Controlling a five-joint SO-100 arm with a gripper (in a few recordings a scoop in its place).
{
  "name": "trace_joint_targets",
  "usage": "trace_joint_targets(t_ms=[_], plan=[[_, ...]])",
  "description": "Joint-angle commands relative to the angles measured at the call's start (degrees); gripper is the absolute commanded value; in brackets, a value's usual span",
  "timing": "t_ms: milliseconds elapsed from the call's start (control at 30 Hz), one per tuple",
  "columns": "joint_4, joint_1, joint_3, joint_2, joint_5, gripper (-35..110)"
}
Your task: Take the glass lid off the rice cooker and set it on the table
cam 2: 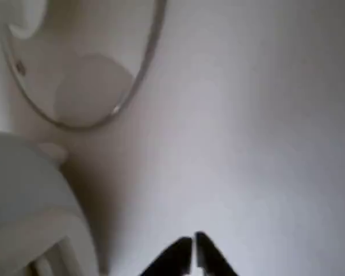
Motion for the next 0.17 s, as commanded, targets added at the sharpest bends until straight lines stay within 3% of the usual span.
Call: trace_joint_targets(t_ms=[0, 133], plan=[[0.3, 0.4, 0.1, 0.4, 0.3, 0], [0.3, 0.4, 0.1, 0.4, 0.3, 0]])
